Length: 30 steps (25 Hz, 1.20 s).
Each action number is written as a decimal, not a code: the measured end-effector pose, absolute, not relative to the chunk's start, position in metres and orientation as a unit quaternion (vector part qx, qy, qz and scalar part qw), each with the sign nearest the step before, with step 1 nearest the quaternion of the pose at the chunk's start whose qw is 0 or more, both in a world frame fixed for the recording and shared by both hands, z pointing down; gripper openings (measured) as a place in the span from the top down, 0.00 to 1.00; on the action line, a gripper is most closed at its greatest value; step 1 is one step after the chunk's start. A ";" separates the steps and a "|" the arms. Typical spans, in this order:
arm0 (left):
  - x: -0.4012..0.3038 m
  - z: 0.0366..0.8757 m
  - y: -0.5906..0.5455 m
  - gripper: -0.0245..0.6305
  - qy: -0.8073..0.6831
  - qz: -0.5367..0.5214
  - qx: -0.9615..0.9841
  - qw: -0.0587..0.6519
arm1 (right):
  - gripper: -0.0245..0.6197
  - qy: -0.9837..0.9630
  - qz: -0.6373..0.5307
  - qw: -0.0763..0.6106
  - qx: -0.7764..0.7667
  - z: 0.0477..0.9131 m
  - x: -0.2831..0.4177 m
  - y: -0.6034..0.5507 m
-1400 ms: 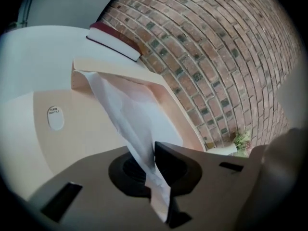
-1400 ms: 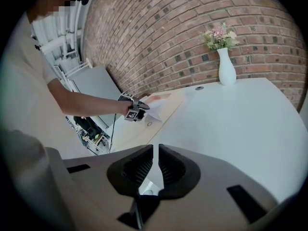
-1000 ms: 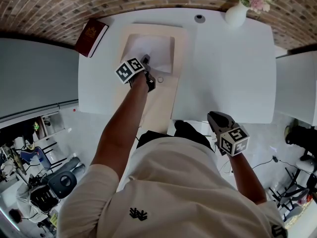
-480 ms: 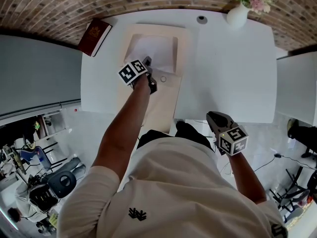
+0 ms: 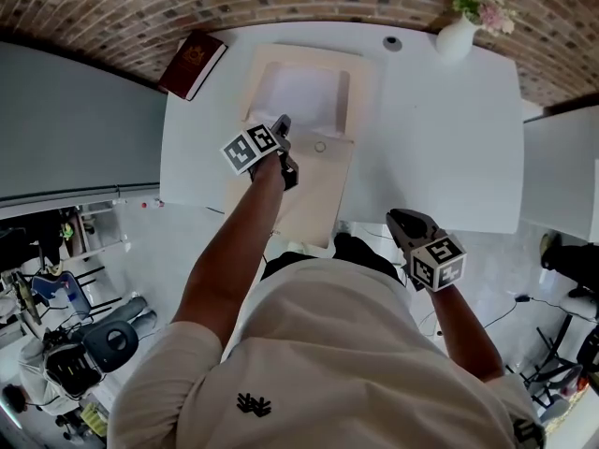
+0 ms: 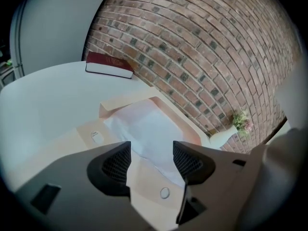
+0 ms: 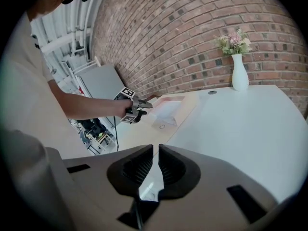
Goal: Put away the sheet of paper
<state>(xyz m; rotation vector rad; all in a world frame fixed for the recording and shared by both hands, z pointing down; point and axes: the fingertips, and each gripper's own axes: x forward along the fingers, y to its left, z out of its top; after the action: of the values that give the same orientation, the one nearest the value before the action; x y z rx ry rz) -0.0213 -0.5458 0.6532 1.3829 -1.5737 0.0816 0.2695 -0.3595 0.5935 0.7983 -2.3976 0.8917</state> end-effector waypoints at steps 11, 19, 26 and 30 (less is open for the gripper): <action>-0.054 0.598 -0.476 0.56 -0.601 -0.012 0.639 0.480 | 0.87 -0.891 0.280 0.238 0.266 0.568 0.199 -0.326; -0.091 0.559 -0.408 0.64 -0.563 -0.022 0.690 0.455 | 0.88 -0.904 0.247 0.244 0.248 0.548 0.136 -0.290; -0.112 0.537 -0.346 0.77 -0.531 -0.028 0.720 0.446 | 0.88 -0.906 0.227 0.248 0.256 0.531 0.098 -0.254; -0.118 0.526 -0.312 0.85 -0.507 -0.030 0.740 0.442 | 0.89 -0.904 0.220 0.250 0.267 0.524 0.084 -0.231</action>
<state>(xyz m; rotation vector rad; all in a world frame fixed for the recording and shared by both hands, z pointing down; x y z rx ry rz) -0.1179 -0.3118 0.5262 1.8356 -1.2569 -0.0742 0.0839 -0.2315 0.5243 0.7278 -2.4628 0.5997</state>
